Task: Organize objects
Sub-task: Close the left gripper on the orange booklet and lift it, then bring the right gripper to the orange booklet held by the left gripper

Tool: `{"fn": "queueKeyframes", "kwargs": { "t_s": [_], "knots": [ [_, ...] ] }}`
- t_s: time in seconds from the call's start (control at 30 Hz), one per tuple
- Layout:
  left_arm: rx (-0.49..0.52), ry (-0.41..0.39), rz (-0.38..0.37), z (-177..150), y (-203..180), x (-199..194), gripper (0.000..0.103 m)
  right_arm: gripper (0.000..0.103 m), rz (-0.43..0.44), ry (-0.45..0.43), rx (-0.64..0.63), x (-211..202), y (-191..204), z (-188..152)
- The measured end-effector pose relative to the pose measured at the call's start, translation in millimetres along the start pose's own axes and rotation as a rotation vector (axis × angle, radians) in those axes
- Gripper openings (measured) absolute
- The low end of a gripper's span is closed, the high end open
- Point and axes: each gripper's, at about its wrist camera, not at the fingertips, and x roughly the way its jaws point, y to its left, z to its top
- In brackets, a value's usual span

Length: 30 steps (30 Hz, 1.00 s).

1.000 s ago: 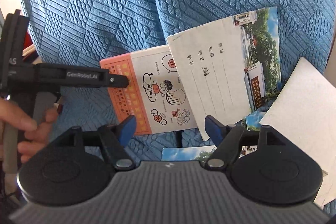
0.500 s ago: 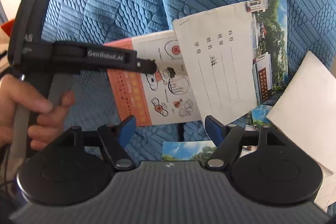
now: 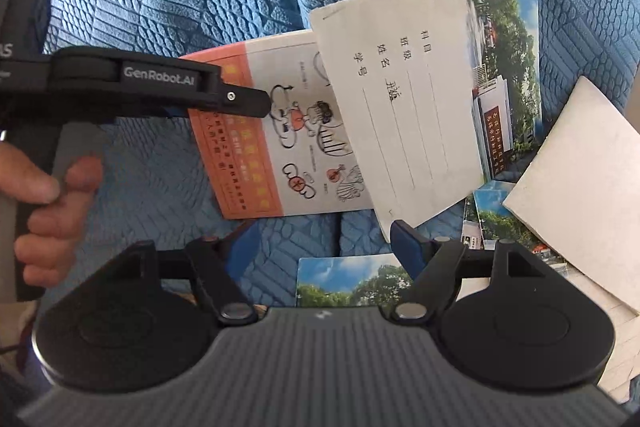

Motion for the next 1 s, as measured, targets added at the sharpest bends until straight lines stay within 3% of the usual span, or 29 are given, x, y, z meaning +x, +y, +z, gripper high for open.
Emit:
{"fn": "queueKeyframes", "kwargs": {
  "t_s": [0.27, 0.43, 0.6, 0.73, 0.83, 1.0],
  "knots": [
    [-0.009, -0.031, -0.057, -9.6, -16.8, -26.4, 0.021, 0.074, 0.027, -0.098, 0.106, -30.2, -6.9, 4.5],
    [-0.063, -0.019, -0.117, -18.8, -12.0, -36.5, 0.016, 0.074, 0.114, -0.112, 0.32, -56.9, -21.1, 9.4],
    [-0.058, -0.013, -0.15, -32.5, -5.0, -47.1, 0.012, 0.076, 0.173, -0.141, 0.447, -77.9, -18.2, 25.6],
    [-0.027, -0.016, -0.17, -39.4, -12.3, -53.4, 0.011, 0.076, 0.177, -0.1, 0.491, -75.2, -7.1, 43.6],
    [0.001, -0.016, -0.172, -45.0, -21.0, -61.7, 0.01, 0.076, 0.122, -0.064, 0.49, -67.5, -2.1, 60.8],
    [0.014, -0.014, -0.174, -47.7, -26.9, -63.6, 0.01, 0.075, 0.074, 0.057, 0.411, -42.3, 9.2, 93.3]
  ]
}}
